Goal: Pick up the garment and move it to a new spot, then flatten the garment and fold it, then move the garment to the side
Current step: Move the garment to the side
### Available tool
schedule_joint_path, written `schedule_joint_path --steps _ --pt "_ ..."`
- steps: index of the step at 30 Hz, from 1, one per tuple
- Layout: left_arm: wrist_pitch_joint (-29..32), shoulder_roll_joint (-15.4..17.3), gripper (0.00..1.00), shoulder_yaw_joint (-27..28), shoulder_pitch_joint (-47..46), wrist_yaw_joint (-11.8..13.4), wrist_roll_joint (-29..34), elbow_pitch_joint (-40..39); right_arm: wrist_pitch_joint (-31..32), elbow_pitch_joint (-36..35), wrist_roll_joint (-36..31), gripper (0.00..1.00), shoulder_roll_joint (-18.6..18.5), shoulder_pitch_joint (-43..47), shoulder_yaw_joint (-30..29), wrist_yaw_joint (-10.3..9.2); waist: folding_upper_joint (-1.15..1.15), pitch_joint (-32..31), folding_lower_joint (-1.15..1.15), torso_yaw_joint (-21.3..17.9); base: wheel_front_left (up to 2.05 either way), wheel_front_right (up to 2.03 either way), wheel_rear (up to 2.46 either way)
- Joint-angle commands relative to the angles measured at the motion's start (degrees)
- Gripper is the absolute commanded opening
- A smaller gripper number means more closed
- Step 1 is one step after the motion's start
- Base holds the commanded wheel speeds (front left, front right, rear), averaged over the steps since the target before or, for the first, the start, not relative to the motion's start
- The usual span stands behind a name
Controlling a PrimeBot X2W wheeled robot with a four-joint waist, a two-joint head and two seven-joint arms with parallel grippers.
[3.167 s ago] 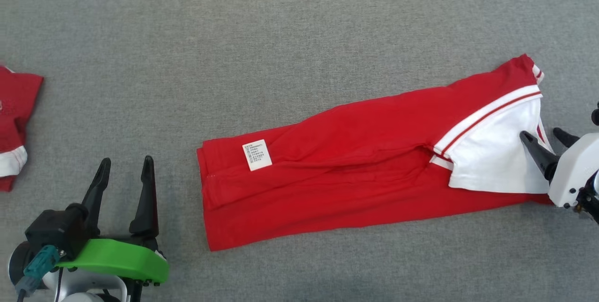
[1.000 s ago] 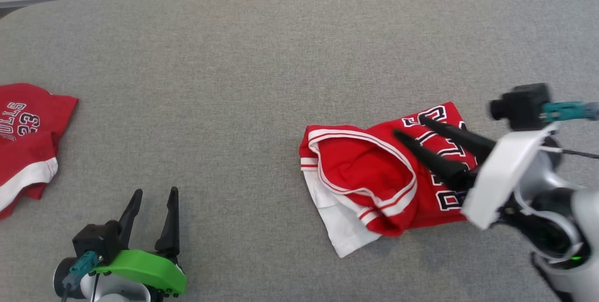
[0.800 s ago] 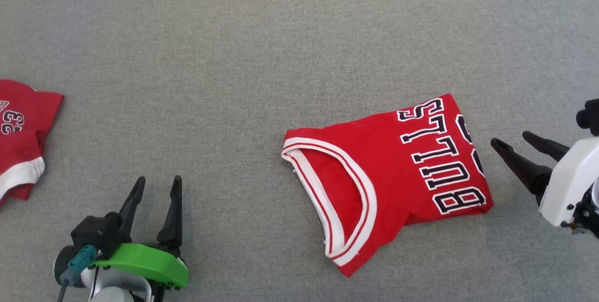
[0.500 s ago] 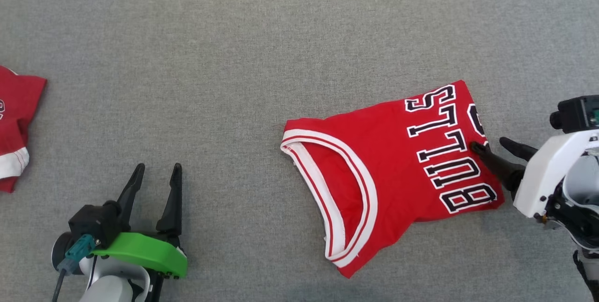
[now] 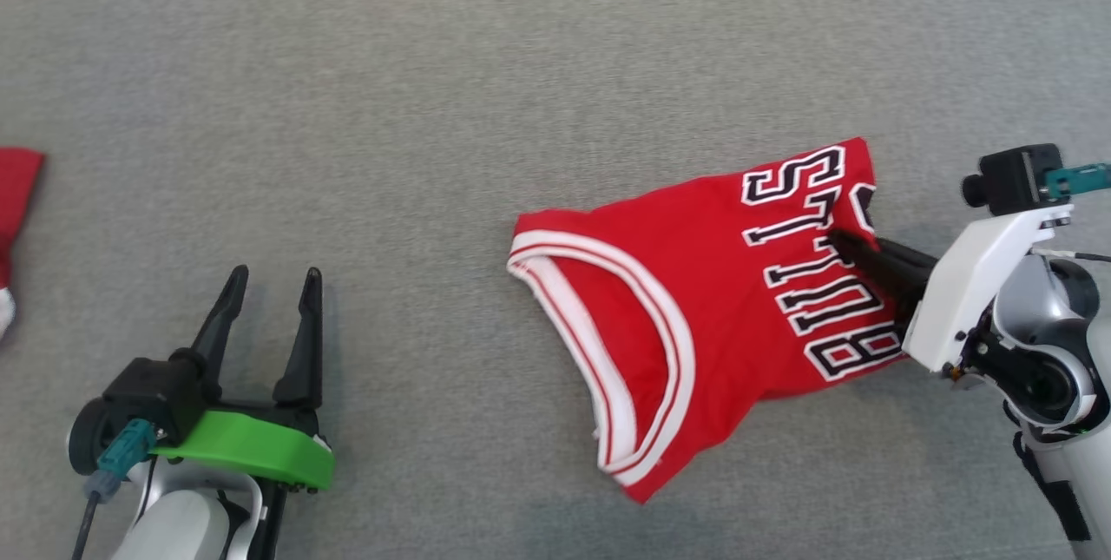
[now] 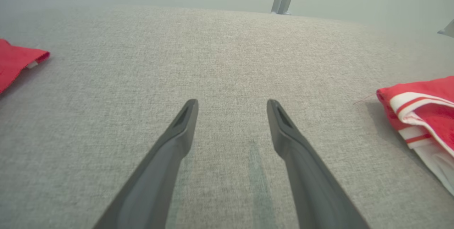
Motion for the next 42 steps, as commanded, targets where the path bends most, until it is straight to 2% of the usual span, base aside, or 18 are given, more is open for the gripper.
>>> schedule_joint_path --steps 1,7,14,23,30,35,36,37,38,42 --pt "-0.34 0.74 1.0 0.37 0.17 0.28 0.75 -0.63 -1.21 0.39 0.14 0.0 -0.75 -0.28 -0.56 -0.01 0.37 -0.47 0.0 -4.17 0.0 0.0 0.0" --pt "0.22 2.81 1.0 0.64 -2.13 1.1 2.7 -5.72 -9.3 3.93 -5.09 0.0 -4.34 -2.4 -3.08 0.01 0.37 1.75 0.0 -8.66 0.0 0.0 0.0" --pt "1.66 4.21 1.0 0.55 -6.3 1.61 4.93 -10.72 -15.96 11.0 -13.18 0.0 -7.56 -14.3 -3.39 0.0 0.37 7.5 0.0 -9.25 0.0 0.0 0.0" --pt "2.84 5.16 1.0 -0.52 -9.8 1.56 7.16 -14.55 -15.45 21.42 -19.53 0.0 -13.19 -27.66 -7.6 -0.01 0.37 14.27 0.0 -8.56 0.0 0.0 0.0" --pt "2.55 5.49 1.0 -0.49 -9.52 1.89 7.38 -14.82 -14.92 28.45 -23.93 0.0 -19.85 -29.09 -11.64 -0.01 0.37 15.42 0.0 -6.82 0.0 0.0 0.0" --pt "2.49 5.76 1.0 -0.36 -8.83 2.06 7.25 -14.9 -16.83 30.53 -28.59 0.0 -20.94 -30.08 -14.11 -0.01 0.37 15.82 0.0 -6.06 0.0 0.0 0.0" --pt "2.4 5.65 1.0 -0.31 -8.89 2.2 7.26 -14.93 -17.75 30.97 -29.9 0.17 -20.58 -30.42 -14.71 -0.01 0.37 15.84 0.0 -5.95 0.0 0.0 0.0" --pt "2.33 5.5 1.0 -0.28 -8.97 2.34 7.24 -14.95 -18.57 31.5 -31.25 0.48 -19.93 -30.67 -15.18 -0.01 0.37 15.81 0.0 -5.89 0.0 0.0 0.0" --pt "2.26 5.4 1.0 -0.26 -8.96 2.41 7.23 -14.89 -19.07 32.34 -32.34 1.0 -19.1 -30.88 -16.01 -0.01 0.37 15.64 0.0 -5.93 0.0 0.0 0.0" --pt "1.92 4.93 1.0 -0.46 -8.12 2.69 6.91 -14.09 -23.56 33.63 -39.33 1.0 -17.46 -31.39 -18.43 -0.03 0.37 13.69 0.0 -6.28 0.0 0.0 0.0"
